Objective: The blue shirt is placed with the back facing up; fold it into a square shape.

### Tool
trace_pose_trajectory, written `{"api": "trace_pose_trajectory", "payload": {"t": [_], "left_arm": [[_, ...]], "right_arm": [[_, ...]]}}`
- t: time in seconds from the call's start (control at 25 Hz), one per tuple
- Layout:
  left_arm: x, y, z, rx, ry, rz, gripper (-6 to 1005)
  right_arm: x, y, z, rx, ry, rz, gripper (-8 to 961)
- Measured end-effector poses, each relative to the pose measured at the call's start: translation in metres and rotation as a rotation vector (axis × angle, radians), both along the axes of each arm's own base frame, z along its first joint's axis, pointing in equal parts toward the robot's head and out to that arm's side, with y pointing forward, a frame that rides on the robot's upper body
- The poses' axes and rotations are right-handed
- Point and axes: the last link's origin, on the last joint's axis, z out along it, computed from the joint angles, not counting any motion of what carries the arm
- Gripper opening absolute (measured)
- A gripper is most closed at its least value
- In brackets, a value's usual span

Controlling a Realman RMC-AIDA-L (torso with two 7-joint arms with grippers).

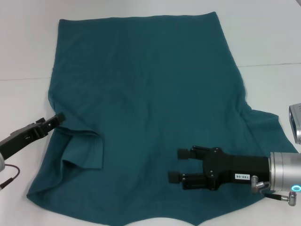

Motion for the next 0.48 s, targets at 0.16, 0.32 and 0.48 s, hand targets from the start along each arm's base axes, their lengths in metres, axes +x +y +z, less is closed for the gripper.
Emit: {"api": "trace_pose_trajectory", "payload": {"t": [0.16, 0.32, 0.48], "left_arm": [[0.001, 0.005, -0.006, -0.007, 0.044, 0.005, 760], [0.001, 0.010, -0.012, -0.016, 0.078, 0.020, 759], [0.001, 0.011, -0.013, -0.021, 0.096, 0.024, 758]], "right_arm": [[0.000, 0.000, 0.000, -0.002, 0.002, -0.001, 941], [0.000, 0.000, -0.001, -0.004, 0.003, -0.004, 941], [0.000, 0.000, 0.000, -0.003, 0.005, -0.005, 941]]}}
